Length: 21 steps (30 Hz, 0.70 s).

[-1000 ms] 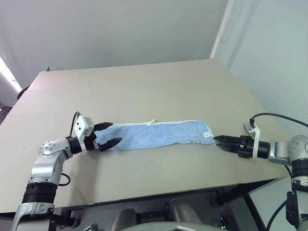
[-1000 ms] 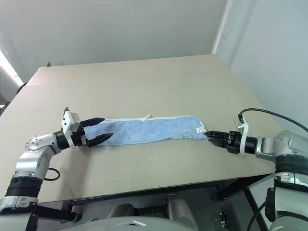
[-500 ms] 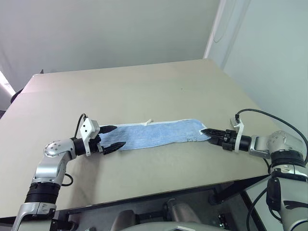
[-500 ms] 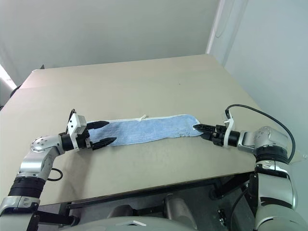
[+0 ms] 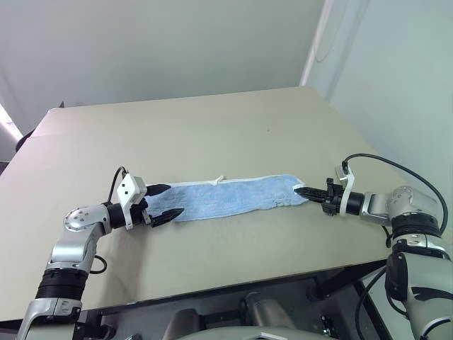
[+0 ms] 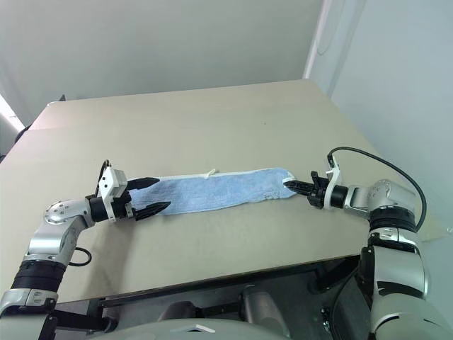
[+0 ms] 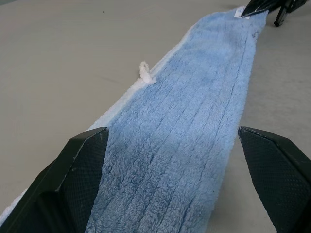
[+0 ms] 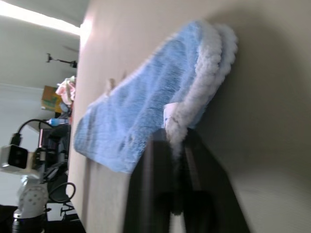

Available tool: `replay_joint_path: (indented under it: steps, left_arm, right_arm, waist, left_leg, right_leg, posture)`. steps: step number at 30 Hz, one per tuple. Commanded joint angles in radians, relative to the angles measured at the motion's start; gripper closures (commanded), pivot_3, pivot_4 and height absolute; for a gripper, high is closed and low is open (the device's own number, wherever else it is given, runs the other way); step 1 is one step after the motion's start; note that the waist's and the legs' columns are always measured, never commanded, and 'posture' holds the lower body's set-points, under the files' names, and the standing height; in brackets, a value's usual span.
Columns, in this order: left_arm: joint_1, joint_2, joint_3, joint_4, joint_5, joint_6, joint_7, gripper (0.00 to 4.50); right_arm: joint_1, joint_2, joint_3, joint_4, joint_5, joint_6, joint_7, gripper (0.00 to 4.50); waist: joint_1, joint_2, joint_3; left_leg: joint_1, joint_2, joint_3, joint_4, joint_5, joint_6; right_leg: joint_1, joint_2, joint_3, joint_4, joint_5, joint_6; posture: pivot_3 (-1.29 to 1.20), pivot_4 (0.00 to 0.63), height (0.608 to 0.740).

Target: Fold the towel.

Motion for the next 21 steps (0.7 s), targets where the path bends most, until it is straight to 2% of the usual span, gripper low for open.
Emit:
replay_joint_path:
  steps: [1,7,12,15,17,21]
  left_arm:
    - [-0.011,0.021,0.026,-0.014,0.001,-0.010,0.009,0.00]
    - [0.013,0.036,0.036,-0.018,0.002,-0.022,0.011,0.00]
    - [0.015,0.038,0.045,-0.009,0.002,-0.018,0.019,0.00]
    - [0.012,0.037,0.048,-0.004,0.000,-0.016,0.024,0.00]
    - [0.014,0.037,0.049,-0.008,-0.005,-0.011,0.022,0.00]
    - [0.009,0.035,0.050,-0.013,-0.010,0.004,0.024,0.00]
  right_arm:
    - [-0.016,-0.072,-0.021,-0.003,-0.001,-0.009,0.046,4.45]
    - [0.072,-0.252,0.107,-0.127,-0.027,-0.027,0.265,4.45]
    - [0.100,-0.355,0.206,-0.214,-0.108,-0.206,0.391,4.45]
    - [0.084,-0.330,0.196,-0.324,-0.116,-0.287,0.364,4.45]
    - [0.094,-0.297,0.198,-0.517,-0.070,-0.271,0.357,4.45]
    - [0.099,-0.212,0.236,-0.723,-0.038,-0.259,0.317,4.45]
  waist:
    - [0.001,0.000,0.000]
    - [0.007,0.001,0.000]
    - [0.000,0.001,0.001]
    - [-0.002,0.001,0.001]
    - [-0.003,0.002,0.001]
    - [0.002,0.002,0.001]
  left_leg:
    - [0.000,0.000,0.000,0.000,0.000,0.000]
    - [-0.001,-0.001,0.000,-0.001,-0.002,0.004]
    - [0.000,-0.001,0.000,-0.001,-0.003,0.004]
    - [0.001,-0.001,0.001,-0.001,-0.003,0.004]
    - [0.001,-0.001,0.001,-0.001,-0.003,0.004]
    - [0.000,0.000,0.000,-0.001,-0.003,0.004]
  right_leg:
    - [0.000,0.000,0.000,0.000,0.000,0.000]
    - [-0.001,-0.001,0.000,-0.001,-0.002,0.004]
    - [-0.001,-0.001,0.002,-0.001,-0.002,0.004]
    - [-0.001,0.000,0.002,0.000,-0.004,0.002]
    - [-0.001,0.000,0.002,0.000,-0.004,0.001]
    - [-0.001,0.003,0.001,0.001,-0.003,0.003]
  posture:
    - [0.00,0.000,0.740]
    - [0.00,0.000,0.740]
    - [0.00,0.000,0.740]
    - [0.00,0.000,0.740]
    - [0.00,0.000,0.740]
    - [0.00,0.000,0.740]
